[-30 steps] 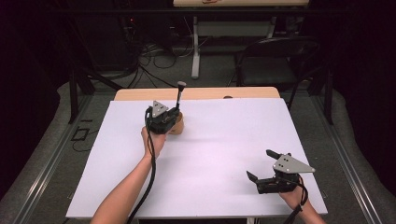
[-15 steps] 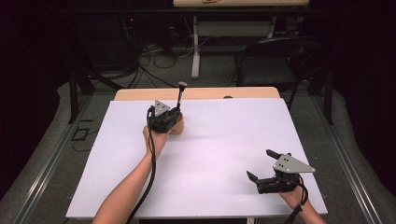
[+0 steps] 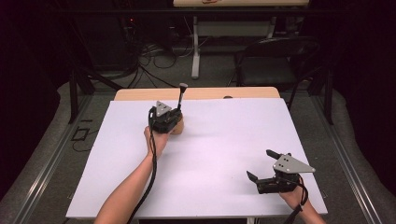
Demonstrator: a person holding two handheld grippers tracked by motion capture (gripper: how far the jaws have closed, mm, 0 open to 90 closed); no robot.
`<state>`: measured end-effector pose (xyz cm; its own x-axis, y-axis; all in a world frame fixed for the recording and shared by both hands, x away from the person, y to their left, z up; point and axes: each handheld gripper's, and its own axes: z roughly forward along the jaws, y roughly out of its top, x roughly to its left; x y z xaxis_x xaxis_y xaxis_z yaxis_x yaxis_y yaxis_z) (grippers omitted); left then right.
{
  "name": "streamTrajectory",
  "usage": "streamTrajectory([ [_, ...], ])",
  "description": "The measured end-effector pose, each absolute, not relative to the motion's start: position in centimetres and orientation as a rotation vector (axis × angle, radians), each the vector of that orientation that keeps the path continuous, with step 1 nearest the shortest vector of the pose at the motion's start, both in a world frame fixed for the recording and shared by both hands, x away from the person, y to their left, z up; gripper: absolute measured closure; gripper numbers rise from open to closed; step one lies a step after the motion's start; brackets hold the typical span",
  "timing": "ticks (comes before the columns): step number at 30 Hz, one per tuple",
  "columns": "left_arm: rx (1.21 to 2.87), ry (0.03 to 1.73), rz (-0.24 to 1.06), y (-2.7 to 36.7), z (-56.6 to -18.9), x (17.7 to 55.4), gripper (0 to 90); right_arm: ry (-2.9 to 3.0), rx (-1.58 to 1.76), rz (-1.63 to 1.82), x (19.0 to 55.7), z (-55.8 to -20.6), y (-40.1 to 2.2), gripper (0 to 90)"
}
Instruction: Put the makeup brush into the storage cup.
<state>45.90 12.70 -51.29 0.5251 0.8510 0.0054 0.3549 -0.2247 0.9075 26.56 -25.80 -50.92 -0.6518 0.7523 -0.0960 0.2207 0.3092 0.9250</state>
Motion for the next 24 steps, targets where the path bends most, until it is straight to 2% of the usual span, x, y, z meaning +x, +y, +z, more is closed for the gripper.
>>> streamTrajectory([
  [24,1.822,1.031,0.631,12.65,-51.79,46.07,79.1,2.061,0.855,1.330,26.53,-50.90,-25.77,0.1],
])
